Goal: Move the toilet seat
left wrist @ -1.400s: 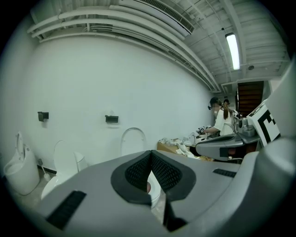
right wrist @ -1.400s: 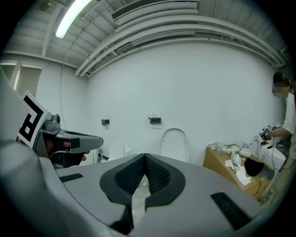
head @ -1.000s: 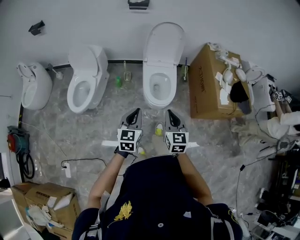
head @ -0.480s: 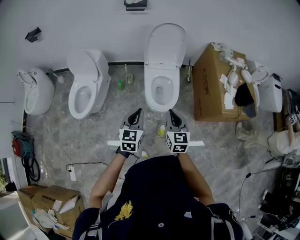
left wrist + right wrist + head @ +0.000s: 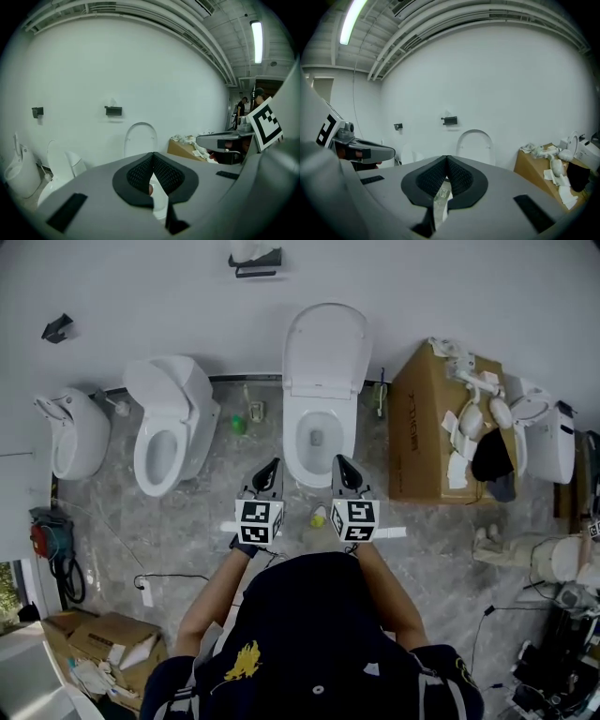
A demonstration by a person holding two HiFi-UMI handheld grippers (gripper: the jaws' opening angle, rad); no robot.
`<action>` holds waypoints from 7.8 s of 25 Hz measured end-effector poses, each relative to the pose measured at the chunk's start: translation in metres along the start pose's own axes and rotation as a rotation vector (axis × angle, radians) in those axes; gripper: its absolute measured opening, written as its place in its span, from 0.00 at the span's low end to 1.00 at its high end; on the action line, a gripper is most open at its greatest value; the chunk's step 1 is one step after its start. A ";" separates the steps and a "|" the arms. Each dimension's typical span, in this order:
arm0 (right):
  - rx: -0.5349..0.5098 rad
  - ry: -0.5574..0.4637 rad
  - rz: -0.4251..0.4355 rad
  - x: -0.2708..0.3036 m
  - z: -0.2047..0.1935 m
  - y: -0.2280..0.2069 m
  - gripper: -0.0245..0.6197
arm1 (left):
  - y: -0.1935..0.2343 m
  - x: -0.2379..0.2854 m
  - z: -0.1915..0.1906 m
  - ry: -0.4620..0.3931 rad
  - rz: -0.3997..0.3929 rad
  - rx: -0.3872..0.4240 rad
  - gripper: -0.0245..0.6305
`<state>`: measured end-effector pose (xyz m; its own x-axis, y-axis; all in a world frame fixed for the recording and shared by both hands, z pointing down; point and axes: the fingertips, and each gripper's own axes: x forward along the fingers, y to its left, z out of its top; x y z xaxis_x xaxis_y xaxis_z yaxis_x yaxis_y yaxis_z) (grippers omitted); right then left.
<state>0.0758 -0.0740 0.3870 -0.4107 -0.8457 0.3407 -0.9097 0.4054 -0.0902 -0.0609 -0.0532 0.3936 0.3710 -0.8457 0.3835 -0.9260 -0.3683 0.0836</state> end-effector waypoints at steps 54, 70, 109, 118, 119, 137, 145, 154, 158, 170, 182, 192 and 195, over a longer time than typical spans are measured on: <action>0.283 0.664 -0.193 0.174 -0.456 -0.153 0.33 | 0.030 0.259 -0.439 0.658 -0.098 -0.208 0.44; 0.627 0.678 -0.307 0.195 -0.577 -0.180 0.54 | 0.043 0.321 -0.533 0.750 0.052 -0.551 0.46; 0.882 0.534 -0.249 0.169 -0.477 -0.165 0.49 | 0.040 0.289 -0.448 0.664 0.022 -0.593 0.44; 0.906 0.480 -0.245 0.165 -0.447 -0.164 0.49 | 0.043 0.284 -0.422 0.622 0.000 -0.619 0.44; 0.907 0.473 -0.244 0.165 -0.443 -0.164 0.49 | 0.043 0.283 -0.418 0.615 -0.007 -0.622 0.44; 0.891 0.367 -0.171 0.161 -0.381 -0.169 0.49 | 0.053 0.276 -0.364 0.500 -0.118 -0.724 0.44; 0.940 0.318 -0.136 0.162 -0.359 -0.171 0.49 | 0.058 0.280 -0.344 0.458 -0.169 -0.777 0.46; 0.882 0.229 -0.102 0.171 -0.314 -0.176 0.47 | 0.069 0.286 -0.299 0.373 -0.187 -0.830 0.48; 0.867 0.198 -0.081 0.171 -0.298 -0.180 0.45 | 0.069 0.289 -0.286 0.367 -0.207 -0.852 0.48; 0.864 0.070 -0.042 0.189 -0.246 -0.193 0.50 | 0.086 0.308 -0.236 0.257 -0.227 -0.934 0.52; 0.880 -0.071 -0.049 0.215 -0.196 -0.212 0.55 | 0.101 0.332 -0.186 0.186 -0.222 -1.024 0.58; 0.925 -0.115 -0.082 0.233 -0.169 -0.225 0.55 | 0.114 0.351 -0.159 0.140 -0.208 -1.084 0.60; 0.966 -0.123 -0.077 0.240 -0.160 -0.228 0.54 | 0.119 0.357 -0.150 0.131 -0.210 -1.103 0.61</action>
<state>0.1949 -0.3140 0.6395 -0.3013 -0.9107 0.2825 -0.5710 -0.0649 -0.8184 -0.0492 -0.3412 0.6784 0.5763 -0.7365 0.3542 -0.4268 0.0984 0.8990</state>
